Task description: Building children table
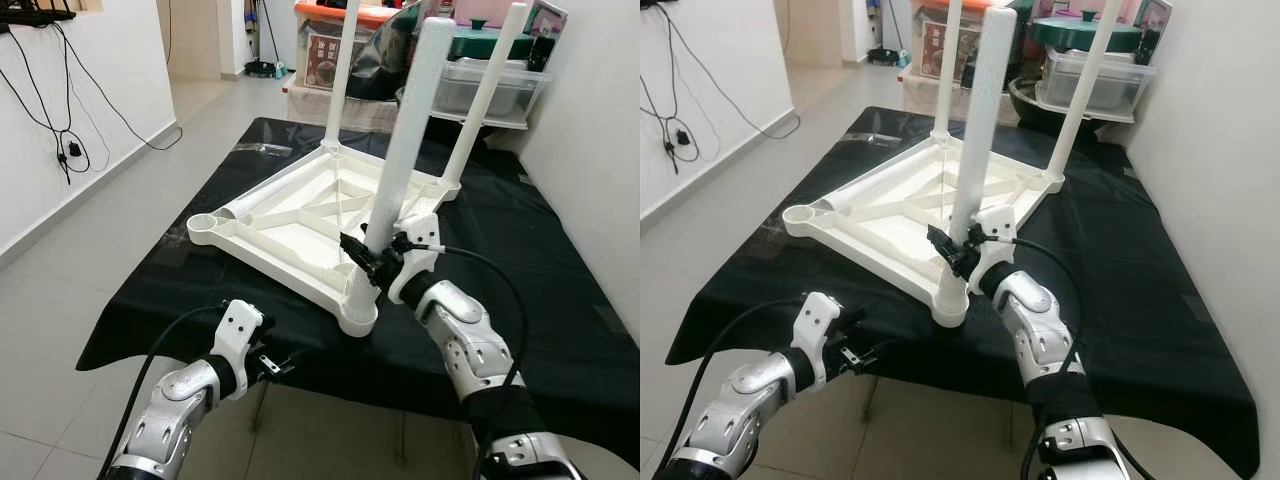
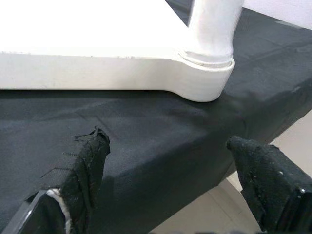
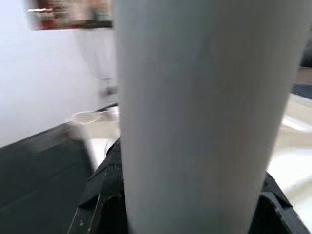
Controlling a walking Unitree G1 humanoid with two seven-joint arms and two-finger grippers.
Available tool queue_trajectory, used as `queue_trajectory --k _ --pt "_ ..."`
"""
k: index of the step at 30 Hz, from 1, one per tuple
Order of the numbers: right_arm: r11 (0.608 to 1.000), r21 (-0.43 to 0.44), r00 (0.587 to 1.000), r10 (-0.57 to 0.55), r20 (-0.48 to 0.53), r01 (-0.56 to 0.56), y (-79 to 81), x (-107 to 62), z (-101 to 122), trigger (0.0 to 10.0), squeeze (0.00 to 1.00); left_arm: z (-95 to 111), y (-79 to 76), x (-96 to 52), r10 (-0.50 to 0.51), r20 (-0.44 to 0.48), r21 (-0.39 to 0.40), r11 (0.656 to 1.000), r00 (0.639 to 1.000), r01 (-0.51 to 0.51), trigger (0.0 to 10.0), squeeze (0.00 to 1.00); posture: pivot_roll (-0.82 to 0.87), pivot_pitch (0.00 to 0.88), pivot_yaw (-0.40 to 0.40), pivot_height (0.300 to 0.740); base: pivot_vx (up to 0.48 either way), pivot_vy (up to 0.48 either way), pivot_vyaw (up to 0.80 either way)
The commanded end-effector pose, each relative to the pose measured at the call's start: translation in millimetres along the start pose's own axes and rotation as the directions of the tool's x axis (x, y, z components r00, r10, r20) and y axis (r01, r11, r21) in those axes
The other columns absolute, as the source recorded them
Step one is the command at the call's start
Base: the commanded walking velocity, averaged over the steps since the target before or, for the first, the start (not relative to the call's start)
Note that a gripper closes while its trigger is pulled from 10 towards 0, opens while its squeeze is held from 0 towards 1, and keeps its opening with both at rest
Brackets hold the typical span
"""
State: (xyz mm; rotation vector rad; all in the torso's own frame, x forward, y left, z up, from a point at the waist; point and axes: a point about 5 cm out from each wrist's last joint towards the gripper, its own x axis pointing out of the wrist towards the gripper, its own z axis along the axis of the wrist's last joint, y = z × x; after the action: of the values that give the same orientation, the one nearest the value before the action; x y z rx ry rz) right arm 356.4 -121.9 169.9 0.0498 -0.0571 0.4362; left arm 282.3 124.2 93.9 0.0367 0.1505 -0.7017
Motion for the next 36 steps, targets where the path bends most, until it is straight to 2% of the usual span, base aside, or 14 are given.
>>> queue_trajectory --k 1,4,8,11,15,16,19,20,21,22,28,29,32,36 --pt "0.944 0.011 0.927 -0.322 -0.19 0.33 -27.5 -10.2 -36 0.0 0.0 -4 -4.8 -2.9 -0.004 -0.005 -0.012 1.0 1.0 0.003 10.0 0.0 0.09 0.0 -0.125 0.74 0.0 0.0 0.0" --pt "0.845 0.021 0.83 -0.519 -0.205 0.534 -44.8 -20.4 -42 0.0 0.0 -5 -4.3 -4.9 -0.002 -0.007 -0.014 1.0 1.0 0.002 10.0 0.0 0.1 0.0 -0.125 0.74 0.0 0.0 0.0" --pt "0.477 -0.068 0.459 -0.869 -0.184 0.876 -77.6 -68.0 -51 0.0 0.0 -4 0.3 -7.2 0.004 -0.01 -0.01 1.0 1.0 -0.004 10.0 0.0 0.09 0.0 -0.117 0.74 0.0 0.0 0.0" --pt "0.454 -0.078 0.432 -0.879 -0.202 0.888 -72.2 -73.6 -53 0.0 0.0 -4 -0.5 -5.0 -0.002 -0.011 -0.009 1.0 1.0 0.002 10.0 0.0 0.07 0.0 -0.107 0.74 0.0 0.0 0.0" --pt "0.485 -0.083 0.458 -0.861 -0.222 0.871 -64.8 -70.6 -54 0.0 0.0 -5 -3.3 -2.7 -0.013 -0.012 -0.01 1.0 1.0 0.013 10.0 0.0 0.07 0.0 -0.102 0.74 0.0 0.0 0.0" --pt "0.586 -0.015 0.571 -0.795 -0.207 0.81 -55.1 -58.8 -50 10.0 0.0 -4 -5.5 -1.8 -0.021 -0.01 -0.015 1.0 1.0 0.021 10.0 0.0 0.07 0.0 -0.102 0.74 0.0 0.0 0.0" --pt "0.654 0.034 0.647 -0.739 -0.187 0.756 -48.0 -50.7 -46 10.0 0.0 -4 -6.9 -1.4 -0.025 -0.009 -0.018 1.0 1.0 0.025 10.0 0.0 0.07 0.0 -0.102 0.74 0.0 0.0 0.0" --pt "0.701 0.061 0.702 -0.701 -0.124 0.711 -42.7 -44.5 -37 10.0 0.61 -5 -7.1 -1.4 -0.025 -0.012 -0.018 1.0 1.0 0.025 10.0 0.0 0.07 0.0 -0.102 0.74 0.0 0.0 0.0" --pt "0.701 0.061 0.702 -0.701 -0.124 0.711 -42.7 -44.5 -37 10.0 0.61 -5 -7.1 -1.4 -0.025 -0.012 -0.018 1.0 1.0 0.025 10.0 0.0 0.07 0.0 -0.102 0.74 0.0 0.0 0.0" --pt "0.747 0.104 0.754 -0.655 -0.057 0.657 -39.0 -35.1 -22 10.0 1.0 -5 -5.4 -2.5 -0.022 -0.012 -0.016 1.0 1.0 0.022 10.0 0.0 0.07 0.0 -0.104 0.74 0.0 0.0 0.0" --pt "0.86 0.211 0.855 -0.498 0.144 0.465 -38.4 -19.1 24 10.0 0.93 -4 1.7 -6.4 -0.004 -0.018 -0.007 1.0 1.0 0.004 10.0 0.0 0.07 0.0 -0.107 0.74 0.0 0.0 0.0" --pt "0.897 0.223 0.89 -0.422 0.172 0.382 -36.1 -15.9 32 10.0 0.0 -5 1.8 -6.5 -0.001 -0.018 -0.007 1.0 1.0 0.001 10.0 0.0 0.07 0.0 -0.107 0.74 0.0 0.0 0.0" --pt "0.98 0.17 0.964 -0.14 0.225 0.102 -20.5 -12.5 44 10.0 0.0 -4 -3.7 -4.2 -0.011 -0.011 -0.013 1.0 1.0 0.011 10.0 0.0 0.07 0.0 -0.11 0.74 0.0 0.0 0.0" --pt "0.99 0.12 0.978 0.054 0.201 -0.079 -7.5 -13.5 37 10.0 0.0 -4 -5.3 -3.5 -0.014 -0.009 -0.016 1.0 1.0 0.014 10.0 0.0 0.08 0.0 -0.109 0.74 0.0 0.0 0.0"
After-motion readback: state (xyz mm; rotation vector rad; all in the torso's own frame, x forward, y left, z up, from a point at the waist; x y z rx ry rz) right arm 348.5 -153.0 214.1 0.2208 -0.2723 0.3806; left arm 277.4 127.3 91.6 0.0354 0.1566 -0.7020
